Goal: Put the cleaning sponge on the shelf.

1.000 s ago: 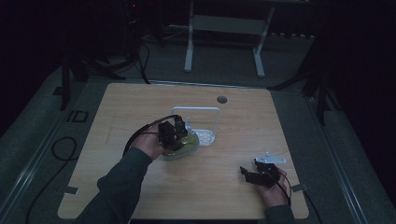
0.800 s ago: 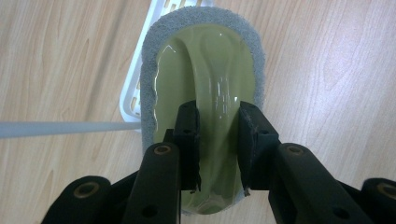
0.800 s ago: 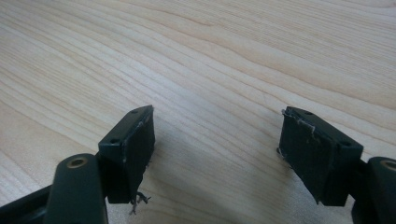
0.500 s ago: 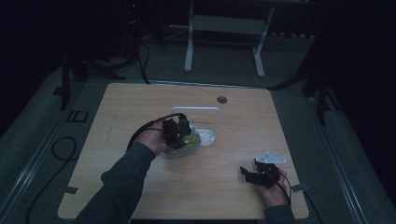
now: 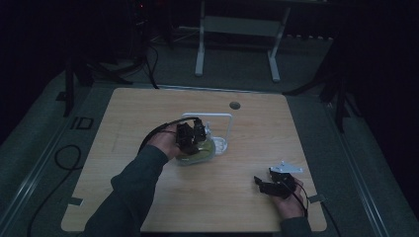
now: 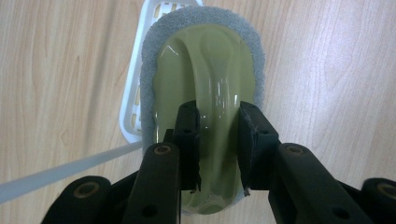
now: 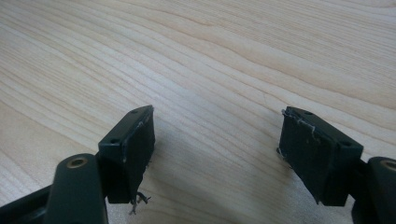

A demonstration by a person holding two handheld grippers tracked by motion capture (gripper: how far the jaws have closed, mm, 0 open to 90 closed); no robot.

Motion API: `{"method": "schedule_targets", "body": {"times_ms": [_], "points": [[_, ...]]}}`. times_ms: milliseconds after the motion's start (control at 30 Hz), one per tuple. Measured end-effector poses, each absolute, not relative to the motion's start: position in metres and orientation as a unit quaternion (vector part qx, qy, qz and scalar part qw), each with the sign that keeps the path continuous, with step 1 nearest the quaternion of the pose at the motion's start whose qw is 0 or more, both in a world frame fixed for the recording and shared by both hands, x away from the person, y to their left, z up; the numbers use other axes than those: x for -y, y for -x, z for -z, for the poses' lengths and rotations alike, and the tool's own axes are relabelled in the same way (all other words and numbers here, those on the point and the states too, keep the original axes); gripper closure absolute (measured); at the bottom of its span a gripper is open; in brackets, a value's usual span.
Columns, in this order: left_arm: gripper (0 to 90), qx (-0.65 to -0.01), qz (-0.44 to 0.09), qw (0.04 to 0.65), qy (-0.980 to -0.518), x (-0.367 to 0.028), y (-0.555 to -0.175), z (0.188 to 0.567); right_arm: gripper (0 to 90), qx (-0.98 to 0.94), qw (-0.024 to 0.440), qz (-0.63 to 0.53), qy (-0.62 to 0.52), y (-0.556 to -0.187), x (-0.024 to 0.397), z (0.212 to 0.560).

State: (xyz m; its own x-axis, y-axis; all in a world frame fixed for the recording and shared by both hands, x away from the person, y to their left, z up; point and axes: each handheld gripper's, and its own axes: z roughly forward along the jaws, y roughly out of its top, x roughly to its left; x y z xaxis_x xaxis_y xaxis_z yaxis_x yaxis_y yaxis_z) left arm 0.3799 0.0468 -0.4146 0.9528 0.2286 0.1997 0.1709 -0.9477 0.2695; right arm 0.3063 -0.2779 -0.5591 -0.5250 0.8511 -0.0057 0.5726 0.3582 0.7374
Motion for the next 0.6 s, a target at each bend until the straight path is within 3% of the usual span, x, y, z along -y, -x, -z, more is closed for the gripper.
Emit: {"method": "schedule_targets", "body": {"times_ms": [600], "points": [[71.9,-0.075,-0.107,0.114,-0.985,-0.0373,-0.3867,0.4104,26.1,-0.800,0.199,-0.350,-0.445,-0.3063,0.2779,0.5591]]}}
